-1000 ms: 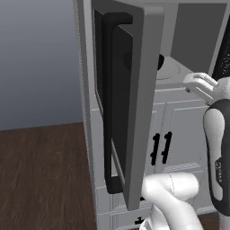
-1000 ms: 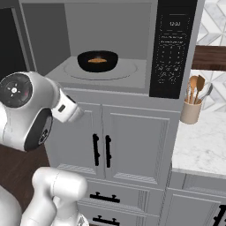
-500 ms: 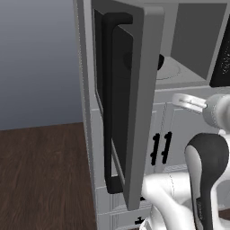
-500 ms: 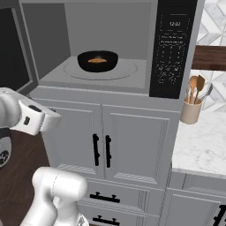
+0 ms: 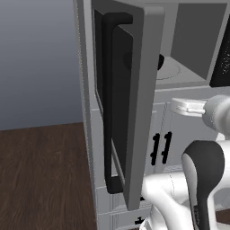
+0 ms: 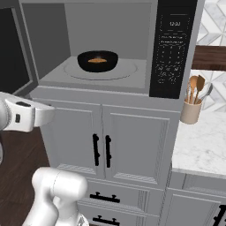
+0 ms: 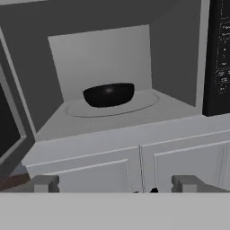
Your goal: Open the microwave, place the bowl with waffle inside the microwave, then close the microwave door and turn it on.
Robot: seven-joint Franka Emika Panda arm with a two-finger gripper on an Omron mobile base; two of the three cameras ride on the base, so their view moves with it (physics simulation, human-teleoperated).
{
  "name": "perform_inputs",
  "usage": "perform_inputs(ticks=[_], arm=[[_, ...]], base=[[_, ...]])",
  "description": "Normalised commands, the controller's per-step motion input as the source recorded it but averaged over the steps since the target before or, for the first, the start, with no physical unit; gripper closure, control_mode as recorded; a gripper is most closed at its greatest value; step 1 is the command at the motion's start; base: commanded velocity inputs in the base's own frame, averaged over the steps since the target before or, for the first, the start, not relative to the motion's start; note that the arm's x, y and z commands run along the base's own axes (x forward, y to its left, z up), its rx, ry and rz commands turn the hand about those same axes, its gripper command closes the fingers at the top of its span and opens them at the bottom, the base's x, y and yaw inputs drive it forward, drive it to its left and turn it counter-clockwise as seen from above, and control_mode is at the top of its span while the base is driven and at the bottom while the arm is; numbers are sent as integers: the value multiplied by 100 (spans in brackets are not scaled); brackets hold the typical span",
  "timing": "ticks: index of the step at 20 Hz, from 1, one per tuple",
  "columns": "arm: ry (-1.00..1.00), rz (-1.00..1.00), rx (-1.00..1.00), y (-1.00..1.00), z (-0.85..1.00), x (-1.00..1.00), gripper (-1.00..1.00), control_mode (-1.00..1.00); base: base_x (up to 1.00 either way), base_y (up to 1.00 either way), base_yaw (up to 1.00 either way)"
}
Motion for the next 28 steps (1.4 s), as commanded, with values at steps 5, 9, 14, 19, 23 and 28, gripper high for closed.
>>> perform_inputs(ticks=[5,9,14,19,23,28], arm=[[-29,10,-8,2,-36,13,-100,-100],[-17,1,-18,34,-19,-59,-100,-100],[-10,0,-16,43,-3,-100,-100,-100],[-12,5,-4,11,-1,-65,-100,-100],[-16,11,-2,44,-21,-2,-100,-100],[-18,11,-1,51,-37,-2,-100,-100]], base=[[0,0,0],[0,0,0],[0,0,0],[0,0,0],[0,0,0],[0,0,0]])
